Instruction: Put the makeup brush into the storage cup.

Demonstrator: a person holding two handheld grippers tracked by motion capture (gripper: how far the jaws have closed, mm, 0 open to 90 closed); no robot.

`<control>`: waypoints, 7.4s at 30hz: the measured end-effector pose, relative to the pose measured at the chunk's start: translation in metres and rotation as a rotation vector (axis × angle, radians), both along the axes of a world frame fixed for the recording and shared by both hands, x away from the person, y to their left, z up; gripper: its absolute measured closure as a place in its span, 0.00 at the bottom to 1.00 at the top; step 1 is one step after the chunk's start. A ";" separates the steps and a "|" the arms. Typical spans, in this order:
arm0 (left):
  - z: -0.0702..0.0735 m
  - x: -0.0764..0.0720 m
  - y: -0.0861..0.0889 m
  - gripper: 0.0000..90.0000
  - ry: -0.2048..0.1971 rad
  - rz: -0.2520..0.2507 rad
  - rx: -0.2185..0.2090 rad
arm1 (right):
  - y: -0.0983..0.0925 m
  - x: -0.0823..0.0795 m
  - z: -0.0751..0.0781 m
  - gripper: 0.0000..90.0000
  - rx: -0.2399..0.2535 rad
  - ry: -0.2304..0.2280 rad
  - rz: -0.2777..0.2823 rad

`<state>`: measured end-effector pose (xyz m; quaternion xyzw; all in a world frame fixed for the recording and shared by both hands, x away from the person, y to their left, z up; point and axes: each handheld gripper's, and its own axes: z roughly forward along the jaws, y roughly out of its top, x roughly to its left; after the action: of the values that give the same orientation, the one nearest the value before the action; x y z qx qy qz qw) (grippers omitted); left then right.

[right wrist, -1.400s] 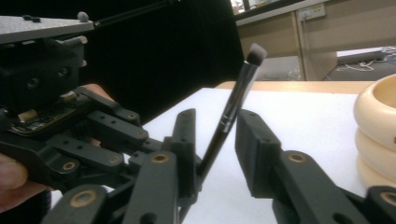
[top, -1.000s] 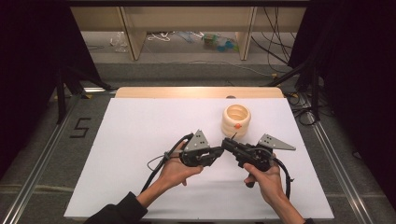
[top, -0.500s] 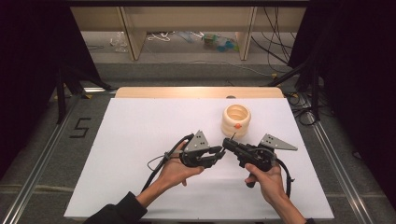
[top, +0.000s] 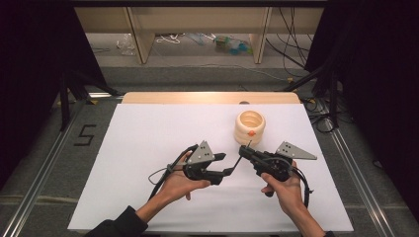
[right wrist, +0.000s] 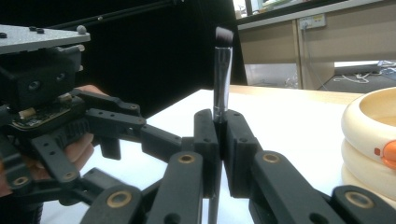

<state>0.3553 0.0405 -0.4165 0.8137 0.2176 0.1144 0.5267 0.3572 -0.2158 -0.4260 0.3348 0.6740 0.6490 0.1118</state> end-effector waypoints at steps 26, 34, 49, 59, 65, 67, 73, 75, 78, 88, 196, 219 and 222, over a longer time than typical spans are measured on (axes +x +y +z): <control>-0.025 -0.030 0.077 0.27 -0.023 0.099 -0.042 | -0.006 0.000 0.002 0.94 -0.024 -0.033 -0.018; -0.023 -0.033 0.090 0.22 -0.037 0.116 -0.055 | -0.006 0.000 0.001 0.94 -0.021 -0.026 -0.020; -0.026 -0.041 0.114 0.20 -0.040 0.173 -0.055 | -0.008 0.001 0.002 0.95 -0.056 -0.037 -0.023; -0.028 -0.046 0.118 0.20 -0.037 0.187 -0.064 | -0.012 0.005 0.007 0.95 -0.080 -0.052 -0.051; -0.029 -0.046 0.119 0.20 -0.050 0.180 -0.058 | -0.017 0.014 0.015 0.95 -0.089 -0.067 -0.087; -0.029 -0.048 0.119 0.20 -0.042 0.193 -0.059 | -0.019 0.018 0.017 0.95 -0.093 -0.061 -0.101; -0.028 -0.048 0.120 0.20 -0.047 0.193 -0.057 | -0.022 0.030 0.026 0.95 -0.112 -0.061 -0.127; -0.028 -0.048 0.120 0.20 -0.053 0.195 -0.051 | -0.023 0.034 0.030 0.95 -0.125 -0.071 -0.137; -0.028 -0.048 0.119 0.20 -0.048 0.196 -0.053 | -0.024 0.039 0.035 0.95 -0.145 -0.079 -0.147; -0.028 -0.047 0.119 0.20 -0.049 0.196 -0.063 | -0.027 0.055 0.053 0.95 -0.136 -0.093 -0.193; -0.027 -0.050 0.116 0.20 -0.082 0.173 -0.050 | -0.031 0.142 0.031 0.35 -0.176 0.098 -0.419; -0.025 -0.050 0.118 0.20 -0.099 0.179 -0.046 | -0.021 0.109 0.056 0.30 -0.220 0.045 -0.364; -0.025 -0.050 0.118 0.20 -0.099 0.179 -0.049 | -0.018 0.104 0.058 0.30 -0.217 0.051 -0.339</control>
<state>0.3054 0.1583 -0.4416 0.7713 0.2659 0.1955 0.5442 0.4609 -0.2340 -0.3685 0.4458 0.6765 0.5358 0.2376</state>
